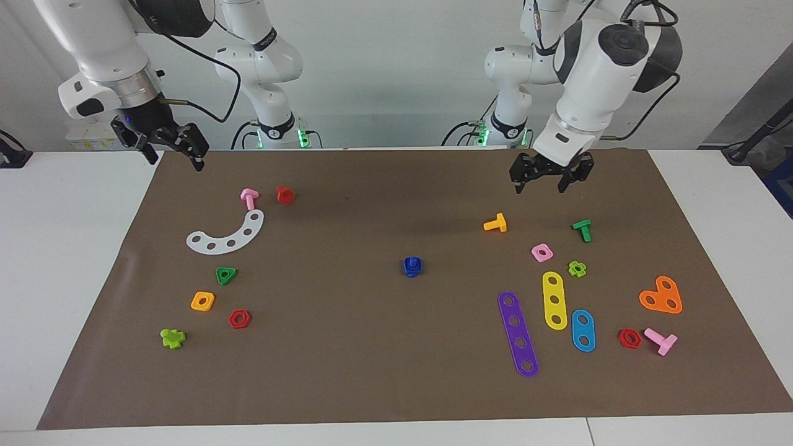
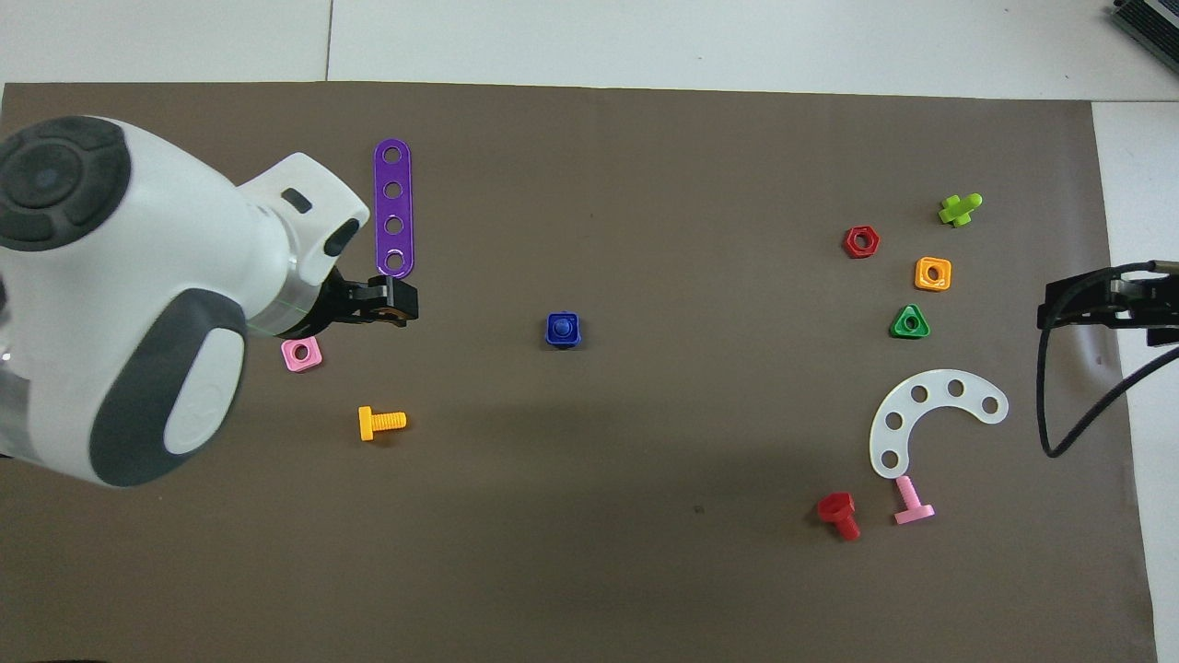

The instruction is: Unscrew and place screws in storage area

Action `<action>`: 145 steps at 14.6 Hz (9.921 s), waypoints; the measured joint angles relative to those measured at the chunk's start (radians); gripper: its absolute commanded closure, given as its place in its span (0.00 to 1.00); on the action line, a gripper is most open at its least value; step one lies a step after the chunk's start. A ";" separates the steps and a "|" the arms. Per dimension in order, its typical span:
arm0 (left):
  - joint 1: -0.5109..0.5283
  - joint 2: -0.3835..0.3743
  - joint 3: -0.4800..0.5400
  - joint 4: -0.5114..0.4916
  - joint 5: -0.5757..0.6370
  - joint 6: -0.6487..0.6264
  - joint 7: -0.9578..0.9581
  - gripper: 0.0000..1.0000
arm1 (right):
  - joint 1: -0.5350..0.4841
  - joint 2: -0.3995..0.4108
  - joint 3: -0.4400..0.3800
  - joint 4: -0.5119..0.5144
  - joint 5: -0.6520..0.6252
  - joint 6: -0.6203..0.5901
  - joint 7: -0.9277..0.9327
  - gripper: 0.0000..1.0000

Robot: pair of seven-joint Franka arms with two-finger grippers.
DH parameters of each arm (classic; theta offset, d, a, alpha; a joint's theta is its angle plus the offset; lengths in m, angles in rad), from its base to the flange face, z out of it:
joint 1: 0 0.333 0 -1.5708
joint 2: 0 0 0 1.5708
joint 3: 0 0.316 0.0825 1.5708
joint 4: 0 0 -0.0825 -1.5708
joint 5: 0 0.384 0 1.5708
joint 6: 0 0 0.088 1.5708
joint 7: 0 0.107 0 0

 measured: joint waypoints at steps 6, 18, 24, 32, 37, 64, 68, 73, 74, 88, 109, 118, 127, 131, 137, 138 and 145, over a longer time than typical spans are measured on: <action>-0.128 0.138 0.001 -0.002 -0.002 0.221 -0.137 0.01 | -0.001 0.000 0.000 0.000 0.000 0.000 0.000 0.00; -0.232 0.418 0.009 0.099 0.075 0.407 -0.238 0.12 | -0.005 -0.005 -0.002 0.008 0.000 0.001 0.000 0.00; -0.244 0.456 0.006 0.080 0.114 0.454 -0.223 0.15 | -0.004 -0.005 -0.001 0.008 0.000 0.001 0.000 0.00; -0.256 0.476 0.005 0.070 0.116 0.454 -0.189 0.23 | -0.004 -0.005 -0.001 0.008 0.000 0.001 0.000 0.00; -0.258 0.476 0.004 0.070 0.117 0.428 -0.186 0.31 | -0.004 -0.005 -0.001 0.008 0.000 0.001 0.000 0.00; -0.259 0.475 0.005 0.183 0.099 0.255 -0.186 0.58 | -0.007 -0.005 -0.008 0.008 0.000 0.000 0.000 0.00; -0.259 0.476 0.005 0.184 0.098 0.256 -0.186 0.55 | -0.007 -0.005 -0.008 0.008 0.000 0.000 0.000 0.00; -0.260 0.480 0.003 0.183 0.096 0.269 -0.186 0.56 | -0.007 -0.005 -0.008 0.008 0.000 0.000 0.000 0.00; -0.260 0.480 0.003 0.183 0.096 0.269 -0.186 0.56 | -0.007 -0.005 -0.008 0.008 0.000 0.000 0.000 0.00; -0.098 0.418 0.023 0.308 0.032 0.046 -0.013 0.56 | -0.002 -0.003 -0.001 0.008 0.000 0.029 0.000 0.00; 0.226 0.198 0.037 0.158 0.024 -0.037 0.416 0.00 | 0.615 0.651 0.050 0.200 0.053 0.604 0.467 0.00; 0.321 0.036 0.043 0.195 0.024 -0.131 0.419 0.00 | 0.611 0.692 0.043 0.165 0.050 0.637 0.447 0.44; 0.310 0.036 0.023 0.173 0.024 -0.129 0.422 0.00 | 0.612 0.691 0.044 0.138 0.050 0.636 0.446 0.69; 0.321 0.036 0.037 0.168 0.024 -0.120 0.422 0.00 | 0.612 0.689 0.044 0.138 0.050 0.636 0.446 1.00; 0.315 0.035 0.065 0.169 0.024 -0.109 0.422 0.00 | 0.610 0.666 0.041 0.172 0.052 0.611 0.460 1.00; 0.285 0.035 0.098 0.177 0.024 -0.116 0.422 0.00 | 0.598 0.642 0.034 0.174 0.052 0.602 0.463 1.00; 0.238 -0.007 0.141 0.241 0.026 -0.241 0.422 0.00 | 0.272 0.368 0.024 -0.034 0.052 0.516 0.215 1.00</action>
